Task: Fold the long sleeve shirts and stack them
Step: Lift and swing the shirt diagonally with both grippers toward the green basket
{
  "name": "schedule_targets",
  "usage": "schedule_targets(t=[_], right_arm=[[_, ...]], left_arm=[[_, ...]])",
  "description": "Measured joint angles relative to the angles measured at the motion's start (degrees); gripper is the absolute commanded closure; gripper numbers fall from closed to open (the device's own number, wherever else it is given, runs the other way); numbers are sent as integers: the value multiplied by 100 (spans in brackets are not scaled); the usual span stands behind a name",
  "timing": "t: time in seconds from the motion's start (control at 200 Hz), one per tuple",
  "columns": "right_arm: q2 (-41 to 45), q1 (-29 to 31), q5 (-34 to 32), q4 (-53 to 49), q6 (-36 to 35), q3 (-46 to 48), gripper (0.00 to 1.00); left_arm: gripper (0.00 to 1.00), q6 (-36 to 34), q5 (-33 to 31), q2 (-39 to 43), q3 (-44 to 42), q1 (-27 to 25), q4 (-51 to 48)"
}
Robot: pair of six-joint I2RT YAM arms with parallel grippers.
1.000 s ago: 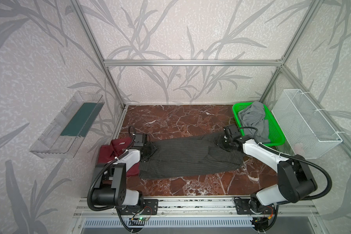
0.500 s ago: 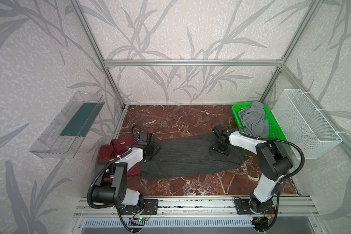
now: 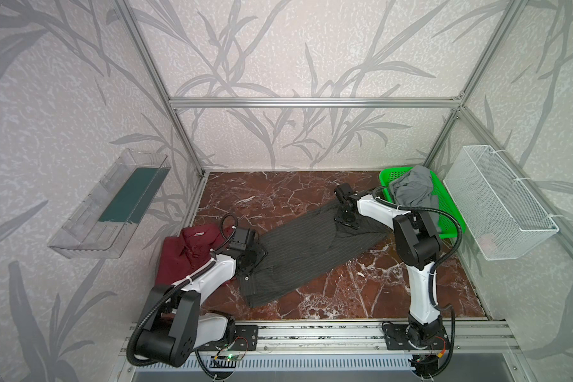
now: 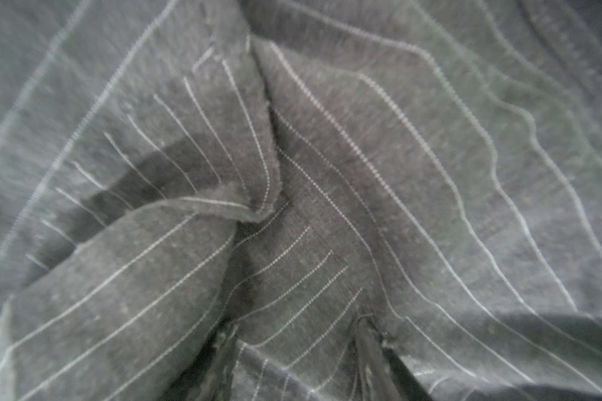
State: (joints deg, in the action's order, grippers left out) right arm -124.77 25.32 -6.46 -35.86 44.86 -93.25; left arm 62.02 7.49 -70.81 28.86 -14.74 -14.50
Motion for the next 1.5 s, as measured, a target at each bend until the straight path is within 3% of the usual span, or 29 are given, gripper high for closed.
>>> schedule_targets(t=[0.37,0.61,0.765,1.02,1.25,1.37,1.5], right_arm=[[-1191,35,885,273,-780,-1880,44],[-1495,168,1309,-225,-1351,-2629,43],[-1060,201,1237,-535,-1663,-2400,42],[671,286,1429,-444,-1851,-970,42],[1652,1117,1899,195,-1628,931,42],[1703,1582,2356,669,-1252,1711,43],[1700,1679,2577,1088,-758,2420,43]], left_arm=[[37,1119,-446,876,-472,-1626,-291],[37,1202,-728,1117,-411,-2492,-490],[27,756,-1021,1801,-15,-2509,-835],[25,-817,-1541,2033,890,-2085,-1346],[30,-1637,-905,1349,452,-852,-1185],[33,-1742,-520,1123,70,-737,-1075],[39,-1742,-234,1093,-190,-732,-868]])
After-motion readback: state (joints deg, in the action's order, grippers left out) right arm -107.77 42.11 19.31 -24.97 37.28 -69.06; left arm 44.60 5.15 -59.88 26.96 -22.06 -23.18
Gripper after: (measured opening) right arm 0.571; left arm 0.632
